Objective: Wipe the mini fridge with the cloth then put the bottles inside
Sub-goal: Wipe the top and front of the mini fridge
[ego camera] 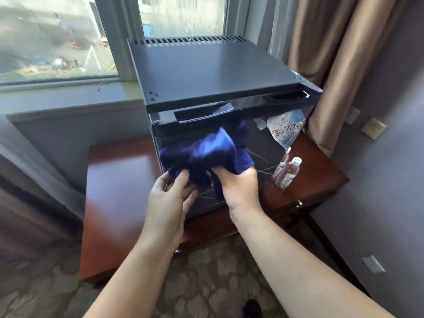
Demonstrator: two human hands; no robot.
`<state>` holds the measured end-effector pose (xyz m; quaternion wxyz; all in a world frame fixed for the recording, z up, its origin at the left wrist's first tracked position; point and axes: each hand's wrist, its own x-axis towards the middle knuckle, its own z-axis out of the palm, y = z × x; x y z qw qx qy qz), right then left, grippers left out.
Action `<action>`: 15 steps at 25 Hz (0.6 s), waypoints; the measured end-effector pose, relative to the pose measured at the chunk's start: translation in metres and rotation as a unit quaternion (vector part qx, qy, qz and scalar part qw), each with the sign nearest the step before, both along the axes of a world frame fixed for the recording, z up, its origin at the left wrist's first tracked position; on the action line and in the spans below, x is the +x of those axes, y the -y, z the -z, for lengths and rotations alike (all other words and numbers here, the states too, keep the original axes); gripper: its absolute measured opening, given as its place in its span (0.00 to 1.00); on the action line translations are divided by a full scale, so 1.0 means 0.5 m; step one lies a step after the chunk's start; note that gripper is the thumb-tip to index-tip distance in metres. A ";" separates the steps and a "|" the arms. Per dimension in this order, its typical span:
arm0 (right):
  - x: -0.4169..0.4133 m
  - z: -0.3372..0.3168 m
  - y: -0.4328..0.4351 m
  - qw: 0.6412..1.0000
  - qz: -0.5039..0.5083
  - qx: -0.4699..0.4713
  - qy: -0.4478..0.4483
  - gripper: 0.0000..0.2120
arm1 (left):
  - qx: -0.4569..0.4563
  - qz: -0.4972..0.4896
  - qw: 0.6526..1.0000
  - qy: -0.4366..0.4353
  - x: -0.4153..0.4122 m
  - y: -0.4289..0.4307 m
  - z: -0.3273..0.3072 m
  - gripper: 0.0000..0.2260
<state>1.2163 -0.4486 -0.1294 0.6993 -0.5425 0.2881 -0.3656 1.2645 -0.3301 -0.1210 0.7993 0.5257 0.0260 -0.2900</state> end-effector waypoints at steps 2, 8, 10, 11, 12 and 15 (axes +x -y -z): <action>0.004 0.018 0.033 0.999 0.030 0.036 -0.009 0.07 | -0.017 0.012 1.000 0.007 -0.005 0.037 -0.027 0.08; -0.008 0.115 0.165 0.987 0.057 0.145 -0.036 0.17 | 0.008 0.000 0.999 -0.043 -0.016 0.186 -0.024 0.07; -0.033 0.150 0.223 0.982 0.052 0.175 -0.039 0.17 | 0.027 0.011 0.997 -0.071 -0.034 0.254 -0.003 0.08; -0.045 0.167 0.257 0.978 0.055 0.197 -0.030 0.16 | 0.035 0.020 0.996 -0.085 -0.044 0.292 0.007 0.08; -0.057 0.184 0.294 0.973 0.056 0.221 -0.021 0.16 | 0.045 0.033 0.994 -0.099 -0.053 0.335 0.020 0.08; -0.084 0.241 0.400 0.958 0.049 0.283 0.019 0.22 | 0.077 0.086 0.983 -0.145 -0.077 0.469 0.069 0.09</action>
